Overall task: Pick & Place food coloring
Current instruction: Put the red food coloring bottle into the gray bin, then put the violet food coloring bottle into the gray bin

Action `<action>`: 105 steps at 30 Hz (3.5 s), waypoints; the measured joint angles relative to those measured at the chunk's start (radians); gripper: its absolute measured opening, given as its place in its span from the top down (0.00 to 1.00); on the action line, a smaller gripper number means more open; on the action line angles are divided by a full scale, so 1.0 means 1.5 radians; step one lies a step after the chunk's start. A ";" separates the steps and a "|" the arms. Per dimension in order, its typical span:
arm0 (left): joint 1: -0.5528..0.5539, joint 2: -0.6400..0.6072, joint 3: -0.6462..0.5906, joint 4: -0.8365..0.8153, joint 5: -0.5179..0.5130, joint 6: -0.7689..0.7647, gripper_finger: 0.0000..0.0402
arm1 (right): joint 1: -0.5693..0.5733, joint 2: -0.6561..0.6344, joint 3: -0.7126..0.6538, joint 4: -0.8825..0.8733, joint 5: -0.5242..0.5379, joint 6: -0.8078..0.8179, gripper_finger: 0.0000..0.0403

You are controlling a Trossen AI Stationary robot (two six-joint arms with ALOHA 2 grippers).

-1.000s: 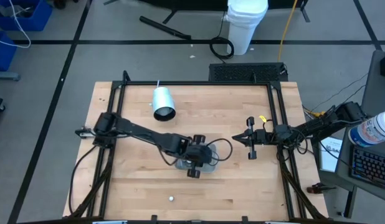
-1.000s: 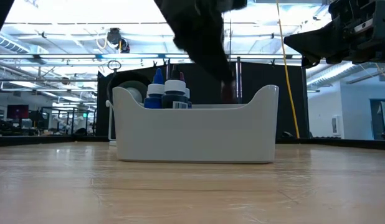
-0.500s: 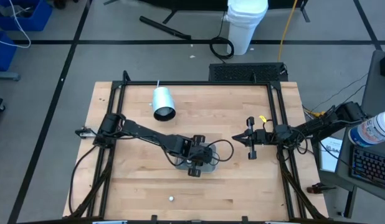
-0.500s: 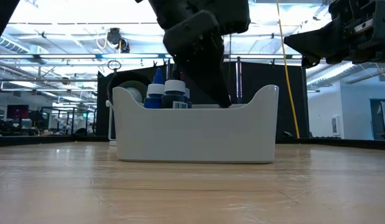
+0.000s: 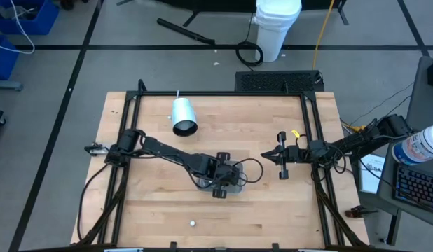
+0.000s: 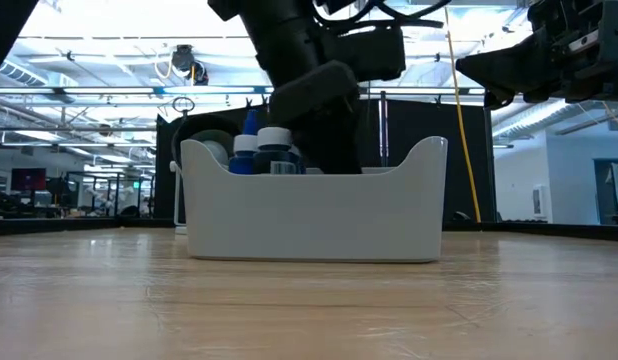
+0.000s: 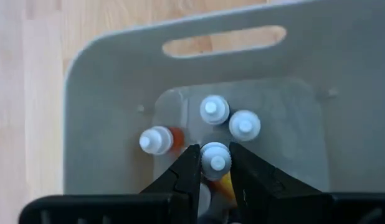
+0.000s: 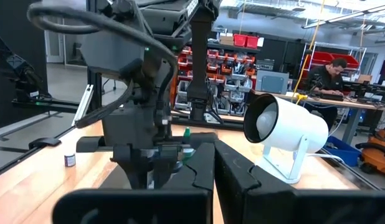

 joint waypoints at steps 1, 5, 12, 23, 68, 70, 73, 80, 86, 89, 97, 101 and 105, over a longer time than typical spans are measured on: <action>0.000 0.001 0.000 0.001 0.000 -0.001 0.81 | 0.000 0.000 0.000 0.000 0.000 0.000 1.00; 0.000 0.011 0.000 -0.002 -0.002 -0.003 0.81 | 0.000 0.000 0.000 0.000 0.000 0.000 1.00; 0.000 0.010 0.000 0.001 -0.002 -0.001 0.81 | 0.000 0.000 0.000 0.000 0.000 0.000 1.00; 0.000 0.010 0.000 -0.003 0.015 0.002 0.76 | 0.000 0.000 0.000 0.000 0.000 0.000 1.00; -0.356 -0.543 -0.586 0.460 -0.087 0.144 0.98 | 0.000 0.000 0.000 -0.006 -0.002 -0.012 1.00; -0.331 -0.578 -0.628 0.536 -0.071 0.166 0.99 | 0.000 0.000 0.000 -0.005 -0.002 -0.012 1.00; -0.259 -0.629 -0.682 0.595 -0.044 0.111 0.98 | 0.000 0.000 0.000 -0.004 -0.002 -0.012 1.00; -0.150 -0.617 -0.790 0.762 0.166 -0.046 0.99 | 0.000 0.000 0.000 -0.005 -0.002 -0.012 1.00; -0.182 -0.543 -0.803 0.862 0.133 -0.035 0.99 | 0.000 0.000 0.000 -0.006 -0.002 -0.013 1.00; -0.200 -0.512 -0.791 0.858 0.134 0.013 0.99 | 0.000 0.000 0.000 -0.010 -0.002 -0.013 1.00; -0.213 -0.477 -0.784 0.847 0.137 0.053 0.99 | 0.000 0.001 0.000 -0.019 -0.001 -0.027 1.00; -0.213 -0.477 -0.784 0.833 0.129 0.032 0.99 | 0.000 0.001 0.000 -0.016 0.002 -0.043 1.00; -0.218 -0.477 -0.784 0.825 0.104 0.034 0.99 | 0.000 0.001 0.000 -0.001 0.002 -0.052 1.00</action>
